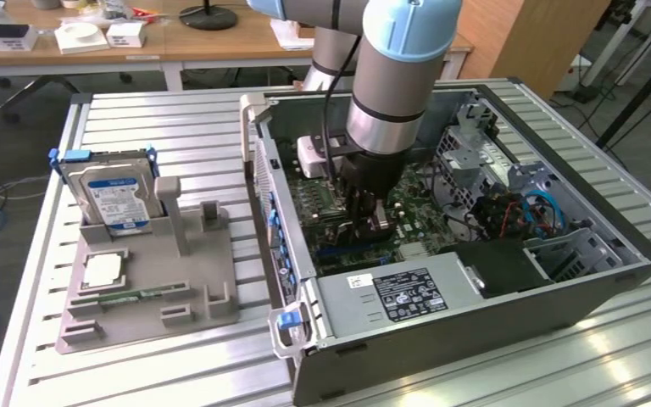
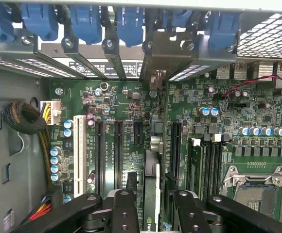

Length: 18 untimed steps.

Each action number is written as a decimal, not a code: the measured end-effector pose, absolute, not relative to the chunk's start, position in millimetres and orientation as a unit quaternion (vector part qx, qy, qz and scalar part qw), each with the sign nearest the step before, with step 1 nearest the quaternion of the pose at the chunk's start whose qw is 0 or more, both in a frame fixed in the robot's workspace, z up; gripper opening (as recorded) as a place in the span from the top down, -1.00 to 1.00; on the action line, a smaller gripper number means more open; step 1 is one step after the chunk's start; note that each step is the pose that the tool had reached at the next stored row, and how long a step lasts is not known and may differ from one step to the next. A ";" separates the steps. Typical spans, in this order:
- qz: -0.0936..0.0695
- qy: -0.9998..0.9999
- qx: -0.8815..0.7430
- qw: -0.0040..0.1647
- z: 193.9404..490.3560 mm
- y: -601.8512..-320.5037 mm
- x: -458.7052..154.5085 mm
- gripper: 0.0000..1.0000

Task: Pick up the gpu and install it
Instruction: 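Insert the gpu into the slot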

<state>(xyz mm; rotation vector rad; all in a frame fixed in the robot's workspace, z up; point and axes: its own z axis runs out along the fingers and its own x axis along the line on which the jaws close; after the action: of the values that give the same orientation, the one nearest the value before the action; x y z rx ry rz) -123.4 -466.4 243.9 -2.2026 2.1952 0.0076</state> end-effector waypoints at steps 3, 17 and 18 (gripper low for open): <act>0.002 0.706 -0.708 0.016 244.0 -466.4 -123.4 0.33; 0.002 0.706 -0.708 0.016 256.4 -466.4 -123.4 0.33; 0.002 0.706 -0.708 0.016 258.0 -466.4 -123.4 0.33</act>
<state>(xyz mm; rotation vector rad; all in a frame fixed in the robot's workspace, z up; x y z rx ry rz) -123.4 -466.4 258.0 -2.2026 2.1953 0.0076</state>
